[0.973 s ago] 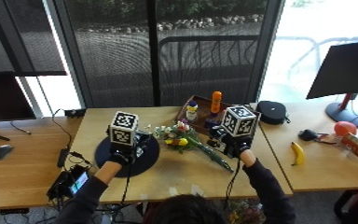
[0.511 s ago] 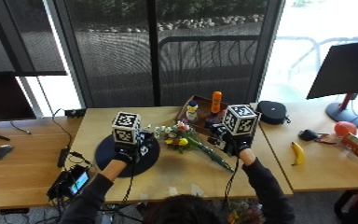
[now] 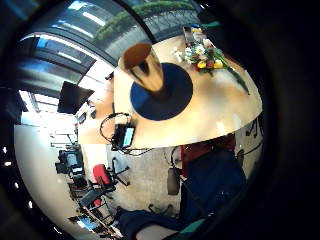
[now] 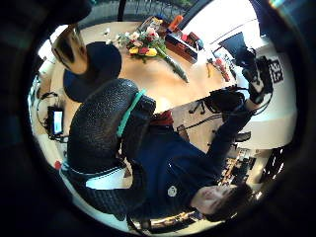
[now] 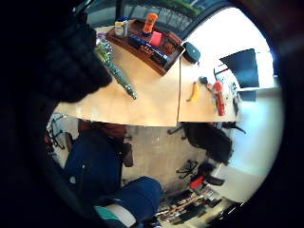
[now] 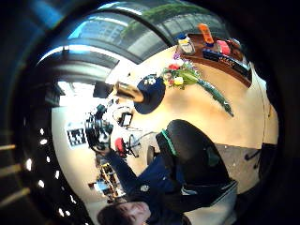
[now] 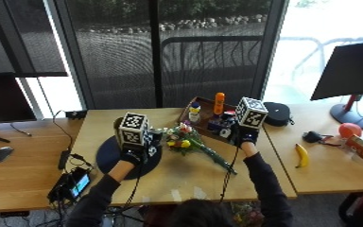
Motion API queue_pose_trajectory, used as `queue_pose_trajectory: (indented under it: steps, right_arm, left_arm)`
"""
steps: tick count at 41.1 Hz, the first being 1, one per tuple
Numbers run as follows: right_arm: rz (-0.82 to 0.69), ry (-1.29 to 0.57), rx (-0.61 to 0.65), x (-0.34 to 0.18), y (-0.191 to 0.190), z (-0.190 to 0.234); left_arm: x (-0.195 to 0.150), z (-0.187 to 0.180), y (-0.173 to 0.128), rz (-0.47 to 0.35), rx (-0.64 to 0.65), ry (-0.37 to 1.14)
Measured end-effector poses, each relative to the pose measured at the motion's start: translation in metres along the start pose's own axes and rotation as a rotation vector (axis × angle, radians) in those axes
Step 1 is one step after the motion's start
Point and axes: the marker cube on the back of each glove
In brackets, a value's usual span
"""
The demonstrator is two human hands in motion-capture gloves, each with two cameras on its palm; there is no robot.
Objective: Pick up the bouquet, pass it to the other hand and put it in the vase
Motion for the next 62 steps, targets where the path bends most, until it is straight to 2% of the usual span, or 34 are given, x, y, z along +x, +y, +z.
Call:
queue_pose_trajectory:
  steps: [2, 5, 10, 15, 20, 22, 25, 26, 29, 31, 45, 48, 52, 56, 62]
  right_arm:
    - [0.052, 0.07, -0.004, 0.009, 0.001, -0.014]
    - [0.135, 0.055, -0.026, 0.016, -0.009, -0.01]
    - [0.242, 0.002, -0.053, 0.028, -0.028, 0.014]
    - [0.332, -0.023, -0.102, 0.049, -0.056, 0.055]
    - [0.486, -0.055, -0.295, 0.068, -0.068, 0.101]
    - [0.503, -0.056, -0.315, 0.076, -0.075, 0.119]
    - [0.59, -0.068, -0.428, 0.081, -0.071, 0.137]
    - [0.595, -0.064, -0.422, 0.083, -0.073, 0.143]
    - [0.521, -0.005, -0.193, 0.096, -0.089, 0.157]
    - [0.533, 0.034, -0.103, 0.102, -0.09, 0.165]
    - [0.552, 0.024, -0.178, 0.119, -0.082, 0.231]
    - [0.544, 0.036, -0.133, 0.117, -0.084, 0.238]
    - [0.635, 0.08, -0.07, 0.116, -0.082, 0.246]
    - [0.644, 0.065, 0.037, 0.114, -0.083, 0.249]
    - [0.734, -0.008, -0.003, 0.113, -0.072, 0.253]
  left_arm:
    - [0.02, -0.009, 0.007, 0.052, -0.005, -0.091]
    - [0.026, -0.009, 0.01, 0.074, -0.016, -0.116]
    - [0.025, -0.002, 0.009, 0.081, -0.038, -0.113]
    - [0.021, 0.002, 0.01, 0.084, -0.047, -0.116]
    - [0.017, 0.004, 0.012, 0.082, -0.051, -0.113]
    - [0.015, 0.006, 0.012, 0.08, -0.055, -0.112]
    - [0.012, 0.008, 0.013, 0.073, -0.067, -0.114]
    - [0.011, 0.009, 0.013, 0.071, -0.07, -0.113]
    - [0.009, 0.012, 0.012, 0.066, -0.077, -0.112]
    - [0.008, 0.014, 0.012, 0.064, -0.082, -0.113]
    - [0.006, 0.02, 0.011, 0.057, -0.103, -0.118]
    - [0.007, 0.022, 0.009, 0.059, -0.101, -0.117]
    - [0.01, 0.022, 0.01, 0.061, -0.099, -0.108]
    - [0.013, 0.024, 0.011, 0.071, -0.102, -0.104]
    - [0.012, 0.027, 0.011, 0.082, -0.103, -0.107]
